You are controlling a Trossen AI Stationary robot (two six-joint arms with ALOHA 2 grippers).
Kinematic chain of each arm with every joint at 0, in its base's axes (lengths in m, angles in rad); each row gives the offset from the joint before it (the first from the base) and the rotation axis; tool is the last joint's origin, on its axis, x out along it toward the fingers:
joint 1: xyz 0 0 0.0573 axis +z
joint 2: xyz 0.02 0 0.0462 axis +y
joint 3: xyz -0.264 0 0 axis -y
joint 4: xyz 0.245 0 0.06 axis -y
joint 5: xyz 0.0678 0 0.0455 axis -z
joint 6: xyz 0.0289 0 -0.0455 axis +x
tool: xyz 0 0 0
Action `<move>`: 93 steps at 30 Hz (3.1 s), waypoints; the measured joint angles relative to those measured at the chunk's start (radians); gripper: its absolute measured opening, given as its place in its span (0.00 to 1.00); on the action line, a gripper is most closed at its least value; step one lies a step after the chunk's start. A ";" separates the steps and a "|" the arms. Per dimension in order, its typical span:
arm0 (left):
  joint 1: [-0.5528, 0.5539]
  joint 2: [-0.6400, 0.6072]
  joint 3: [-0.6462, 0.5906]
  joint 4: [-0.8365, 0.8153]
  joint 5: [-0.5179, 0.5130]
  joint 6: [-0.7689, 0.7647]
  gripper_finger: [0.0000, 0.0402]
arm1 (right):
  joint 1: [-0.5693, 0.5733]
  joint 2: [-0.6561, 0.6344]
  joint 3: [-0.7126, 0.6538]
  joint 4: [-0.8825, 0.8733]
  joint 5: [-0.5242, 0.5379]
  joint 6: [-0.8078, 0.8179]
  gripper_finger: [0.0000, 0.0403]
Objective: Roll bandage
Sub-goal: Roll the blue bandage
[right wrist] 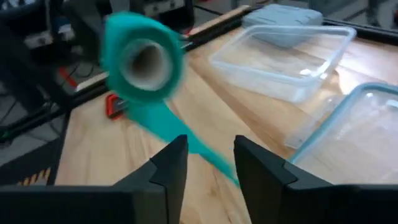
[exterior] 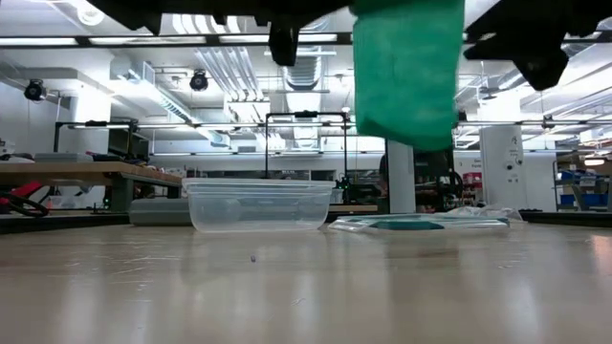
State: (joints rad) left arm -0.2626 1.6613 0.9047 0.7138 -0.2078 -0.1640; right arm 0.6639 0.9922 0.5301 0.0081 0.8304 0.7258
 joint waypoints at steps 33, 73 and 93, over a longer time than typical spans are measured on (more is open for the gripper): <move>-0.026 -0.013 0.000 -0.022 -0.014 0.197 0.00 | 0.052 0.181 0.183 0.187 0.035 -0.474 0.40; -0.027 -0.026 0.028 -0.006 -0.009 -0.046 0.30 | -0.001 0.200 0.183 0.211 0.008 -0.857 0.01; -0.005 -0.034 0.032 -0.072 -0.028 -0.065 0.24 | 0.033 0.203 0.181 0.230 0.209 -1.123 0.01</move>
State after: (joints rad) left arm -0.2674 1.6268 0.9370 0.6420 -0.2360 -0.2290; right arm 0.6969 1.1950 0.7108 0.2377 1.0398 -0.3969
